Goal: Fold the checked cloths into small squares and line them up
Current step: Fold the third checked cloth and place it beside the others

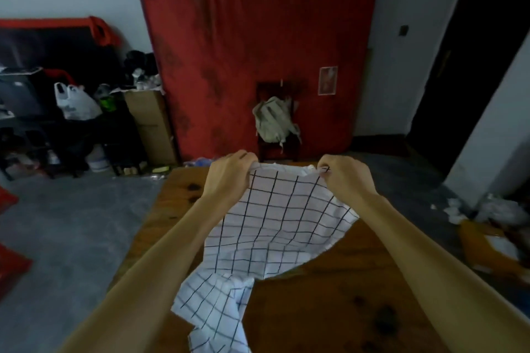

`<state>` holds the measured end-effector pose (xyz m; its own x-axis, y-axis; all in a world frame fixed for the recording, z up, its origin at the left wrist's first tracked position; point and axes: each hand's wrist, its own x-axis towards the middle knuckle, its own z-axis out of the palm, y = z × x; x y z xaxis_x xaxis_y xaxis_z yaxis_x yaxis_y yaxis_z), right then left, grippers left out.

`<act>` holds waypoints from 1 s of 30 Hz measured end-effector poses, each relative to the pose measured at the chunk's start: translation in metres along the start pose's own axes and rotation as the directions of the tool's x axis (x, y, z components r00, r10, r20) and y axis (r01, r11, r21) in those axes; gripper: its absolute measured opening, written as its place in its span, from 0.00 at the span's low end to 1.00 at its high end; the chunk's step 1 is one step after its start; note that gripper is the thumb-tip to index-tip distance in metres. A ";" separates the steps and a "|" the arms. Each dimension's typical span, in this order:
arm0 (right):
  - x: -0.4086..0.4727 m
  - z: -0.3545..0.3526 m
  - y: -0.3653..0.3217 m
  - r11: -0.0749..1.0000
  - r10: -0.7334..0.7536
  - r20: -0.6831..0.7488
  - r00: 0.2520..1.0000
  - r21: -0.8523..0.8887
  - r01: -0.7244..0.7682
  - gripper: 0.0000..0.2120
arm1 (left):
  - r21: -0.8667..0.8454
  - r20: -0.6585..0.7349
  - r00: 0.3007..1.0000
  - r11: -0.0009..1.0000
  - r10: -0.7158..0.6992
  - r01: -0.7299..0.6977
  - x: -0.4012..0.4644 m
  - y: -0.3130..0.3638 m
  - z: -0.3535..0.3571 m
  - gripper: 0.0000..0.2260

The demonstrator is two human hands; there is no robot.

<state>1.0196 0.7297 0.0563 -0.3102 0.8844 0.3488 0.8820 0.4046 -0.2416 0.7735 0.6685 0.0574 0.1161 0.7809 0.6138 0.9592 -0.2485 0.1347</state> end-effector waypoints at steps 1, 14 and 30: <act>-0.001 -0.005 0.009 0.999 -0.003 -0.074 0.997 0.036 0.006 0.07 | 0.011 -0.052 0.997 0.999 0.050 -0.049 0.009 0.009 0.000 0.09; -0.085 0.002 0.073 0.987 -0.104 -0.472 0.875 0.063 0.151 0.15 | 0.087 -0.191 0.981 0.996 0.028 -0.012 -0.041 0.088 0.035 0.11; -0.288 0.046 0.059 0.997 0.029 -0.147 0.989 0.072 -0.019 0.12 | -0.133 0.213 0.977 0.991 0.006 0.023 -0.227 0.114 0.026 0.07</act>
<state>1.1447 0.5099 -0.1004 -0.2290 0.8521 0.4706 0.8598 0.4038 -0.3126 0.8633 0.4777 -0.0871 0.1742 0.8835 0.4348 0.9188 -0.3046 0.2509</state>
